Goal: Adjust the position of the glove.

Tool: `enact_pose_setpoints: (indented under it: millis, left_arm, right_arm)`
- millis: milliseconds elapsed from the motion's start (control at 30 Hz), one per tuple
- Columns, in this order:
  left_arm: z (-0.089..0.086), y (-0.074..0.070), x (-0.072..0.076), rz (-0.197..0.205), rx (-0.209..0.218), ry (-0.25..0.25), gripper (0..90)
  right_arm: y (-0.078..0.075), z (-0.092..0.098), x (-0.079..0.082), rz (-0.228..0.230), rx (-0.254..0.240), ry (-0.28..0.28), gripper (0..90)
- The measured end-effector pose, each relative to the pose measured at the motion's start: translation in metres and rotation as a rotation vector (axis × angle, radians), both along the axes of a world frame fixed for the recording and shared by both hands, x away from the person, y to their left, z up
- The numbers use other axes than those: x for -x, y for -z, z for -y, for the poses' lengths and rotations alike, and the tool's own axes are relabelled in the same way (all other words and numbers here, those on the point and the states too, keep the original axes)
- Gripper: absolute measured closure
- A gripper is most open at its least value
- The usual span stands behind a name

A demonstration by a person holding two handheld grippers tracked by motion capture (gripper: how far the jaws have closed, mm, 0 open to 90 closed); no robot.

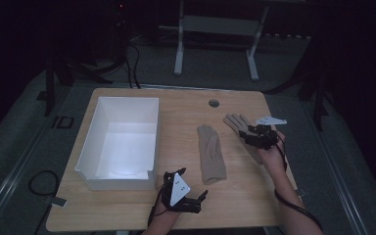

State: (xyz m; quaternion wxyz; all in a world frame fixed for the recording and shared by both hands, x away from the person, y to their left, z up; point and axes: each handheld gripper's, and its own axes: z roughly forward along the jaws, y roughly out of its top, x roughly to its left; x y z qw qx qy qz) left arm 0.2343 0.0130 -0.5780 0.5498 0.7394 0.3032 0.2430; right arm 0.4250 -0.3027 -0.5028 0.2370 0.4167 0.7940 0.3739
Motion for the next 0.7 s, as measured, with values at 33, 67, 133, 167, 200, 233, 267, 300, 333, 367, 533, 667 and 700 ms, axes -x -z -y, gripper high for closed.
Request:
enact_pose_setpoints:
  millis: [33,67,133,167,200,233,267,300,333,367,533,667,700]
  left_arm:
    - [0.0,0.0,0.0,-0.002,0.003,0.0,0.4]
    - [0.0,0.0,0.0,-0.003,0.003,0.001,0.4]
    - [-0.001,0.0,0.0,0.0,0.005,0.007,0.4]
    - [-0.001,0.0,0.0,0.0,0.007,0.007,0.4]
    - [-0.001,0.0,0.0,0.0,0.01,0.007,0.4]
    - [-0.001,0.0,0.0,-0.002,0.012,0.007,0.4]
    - [-0.001,0.0,0.0,-0.003,0.013,0.007,0.4]
    - [-0.002,0.0,0.0,-0.005,0.014,0.007,0.4]
    - [-0.002,0.0,0.0,-0.005,0.014,0.007,0.4]
    - [-0.001,0.0,0.0,-0.007,0.016,0.006,0.4]
    - [-0.002,0.0,-0.001,-0.006,0.017,0.01,0.4]
    - [-0.002,0.0,-0.001,-0.005,0.017,0.011,0.4]
    - [-0.002,0.0,-0.001,-0.005,0.017,0.011,0.4]
  right_arm:
    - [0.001,0.005,-0.003,-0.012,0.011,-0.015,49.2]
    - [0.002,0.011,-0.007,-0.012,0.034,-0.017,49.4]
    - [0.004,0.018,-0.013,-0.032,0.046,-0.031,50.0]
    - [0.005,0.022,-0.016,-0.042,0.052,-0.034,49.9]
    - [0.006,0.025,-0.019,-0.044,0.064,-0.038,49.8]
    - [0.008,0.027,-0.022,-0.057,0.078,-0.052,49.8]
    - [0.012,0.029,-0.025,-0.064,0.096,-0.059,49.3]
    - [0.014,0.03,-0.027,-0.069,0.103,-0.06,49.9]
    - [0.018,0.031,-0.031,-0.087,0.106,-0.072,49.9]
    - [0.02,0.032,-0.033,-0.086,0.114,-0.071,49.9]
    - [0.032,0.035,-0.048,-0.112,0.065,-0.092,50.6]
    - [0.047,0.034,-0.053,-0.142,0.08,-0.097,53.7]
    - [0.048,0.034,-0.054,-0.139,0.068,-0.099,54.1]
